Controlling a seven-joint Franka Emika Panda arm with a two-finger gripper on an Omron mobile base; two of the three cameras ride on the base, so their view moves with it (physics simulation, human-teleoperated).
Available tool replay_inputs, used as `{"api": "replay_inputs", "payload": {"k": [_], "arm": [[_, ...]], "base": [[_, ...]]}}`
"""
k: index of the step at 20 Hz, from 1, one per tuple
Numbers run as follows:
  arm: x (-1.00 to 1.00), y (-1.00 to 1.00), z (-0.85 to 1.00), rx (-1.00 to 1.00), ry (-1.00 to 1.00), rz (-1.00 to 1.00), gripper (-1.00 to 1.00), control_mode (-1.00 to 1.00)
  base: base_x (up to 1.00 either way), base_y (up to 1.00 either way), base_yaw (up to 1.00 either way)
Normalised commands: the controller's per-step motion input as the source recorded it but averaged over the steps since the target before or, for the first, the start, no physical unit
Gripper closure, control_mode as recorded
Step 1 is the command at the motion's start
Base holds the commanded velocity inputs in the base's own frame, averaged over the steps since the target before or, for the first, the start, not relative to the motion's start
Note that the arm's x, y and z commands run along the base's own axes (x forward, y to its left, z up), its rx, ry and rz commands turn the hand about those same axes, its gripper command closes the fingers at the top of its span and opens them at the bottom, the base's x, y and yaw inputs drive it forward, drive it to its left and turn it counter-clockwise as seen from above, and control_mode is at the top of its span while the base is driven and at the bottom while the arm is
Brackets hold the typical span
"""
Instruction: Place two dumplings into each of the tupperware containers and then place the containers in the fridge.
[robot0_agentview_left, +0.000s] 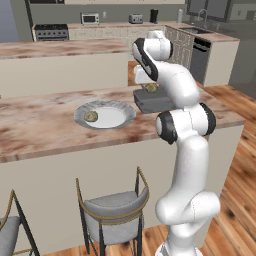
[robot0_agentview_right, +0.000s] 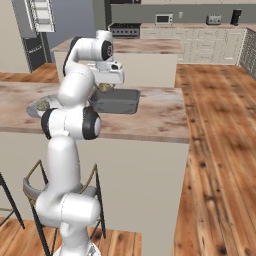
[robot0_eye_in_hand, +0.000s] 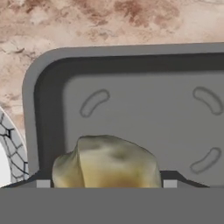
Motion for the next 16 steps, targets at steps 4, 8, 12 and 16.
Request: {"api": "replay_inputs", "payload": {"k": [4, 8, 12, 16], "arm": [[0.43, 0.02, -0.24, 0.0, 0.06, 0.0, 1.0, -1.0], [0.07, 0.0, -0.29, 0.0, 0.03, 0.0, 1.0, -1.0], [0.03, 0.0, -0.26, 0.0, 0.02, 0.0, 1.0, -1.0], [0.0, 0.0, -0.26, 0.0, 0.02, 0.0, 1.0, -1.0]], "base": [[0.0, 0.0, 0.0], [0.0, 0.0, 0.0], [0.0, 0.0, 0.0], [0.0, 0.0, 0.0]]}}
